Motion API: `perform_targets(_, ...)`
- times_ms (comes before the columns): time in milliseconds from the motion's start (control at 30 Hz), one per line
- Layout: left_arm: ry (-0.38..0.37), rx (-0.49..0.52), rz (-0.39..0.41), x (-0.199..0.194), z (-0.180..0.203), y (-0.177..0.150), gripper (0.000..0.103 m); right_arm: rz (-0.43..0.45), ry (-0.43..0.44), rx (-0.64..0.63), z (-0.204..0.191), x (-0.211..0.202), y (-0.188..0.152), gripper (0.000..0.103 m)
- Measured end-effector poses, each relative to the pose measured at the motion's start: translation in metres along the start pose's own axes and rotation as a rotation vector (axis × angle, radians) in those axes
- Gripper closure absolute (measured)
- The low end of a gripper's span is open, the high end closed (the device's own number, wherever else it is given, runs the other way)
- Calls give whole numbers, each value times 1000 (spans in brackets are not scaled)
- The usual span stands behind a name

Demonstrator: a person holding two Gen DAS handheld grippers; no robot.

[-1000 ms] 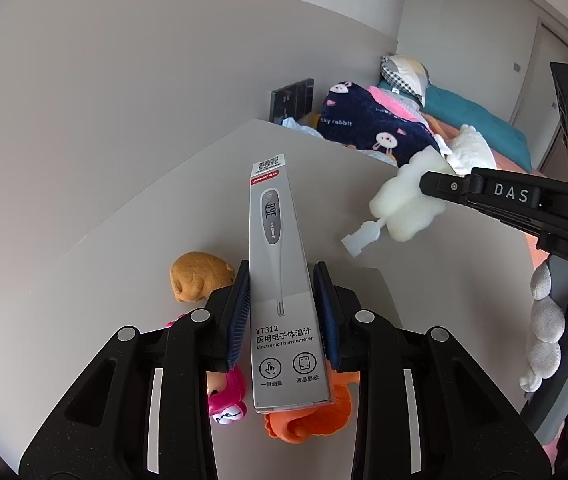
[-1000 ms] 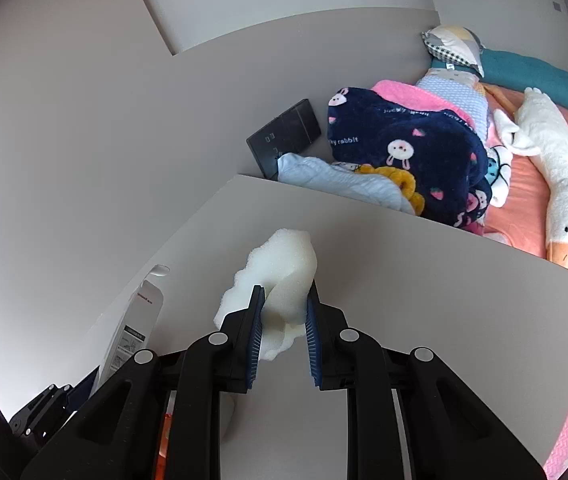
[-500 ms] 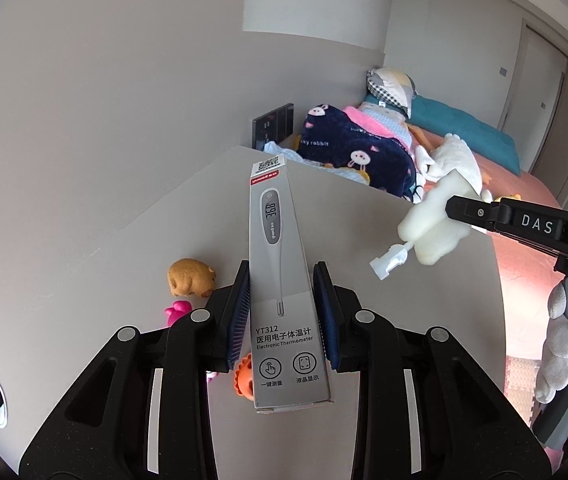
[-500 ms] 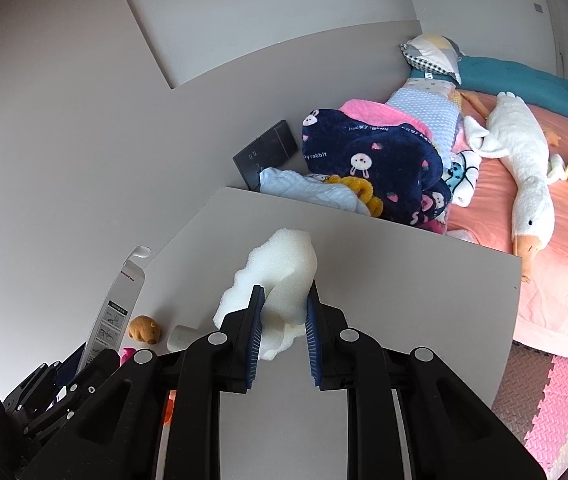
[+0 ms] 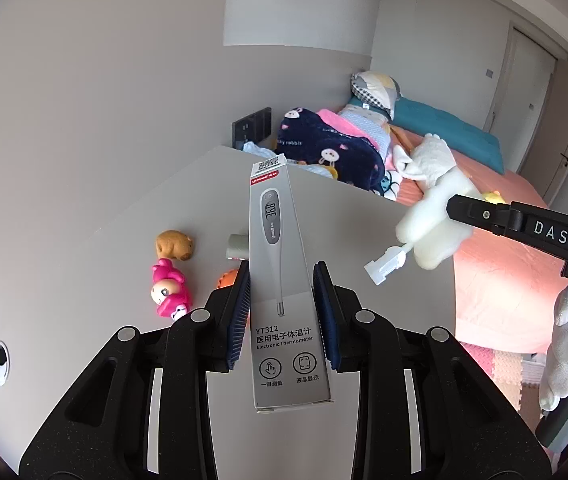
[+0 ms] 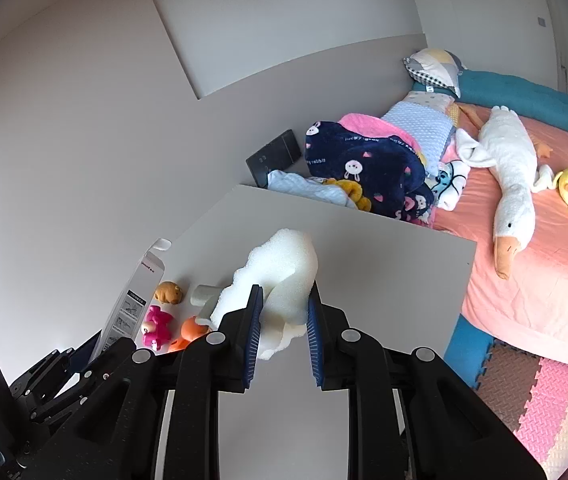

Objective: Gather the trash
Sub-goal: 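Carry the box and sponge over the black bin and open both tools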

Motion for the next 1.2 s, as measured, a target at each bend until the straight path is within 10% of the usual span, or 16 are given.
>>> perform_targets(1200,-262,267,-28,-99,175,-100,72,42,-201,90,88,-195,-118,78)
Point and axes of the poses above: each gripper's, at about its wrist camera, not at the fingertips, and x roughly the way its jaws point, z to its right, y to its top, the point moved 3 cm from there along x, roughly the way its jaws point, and after that the axes turned 12 degrees about y, right-handed, at the moved point
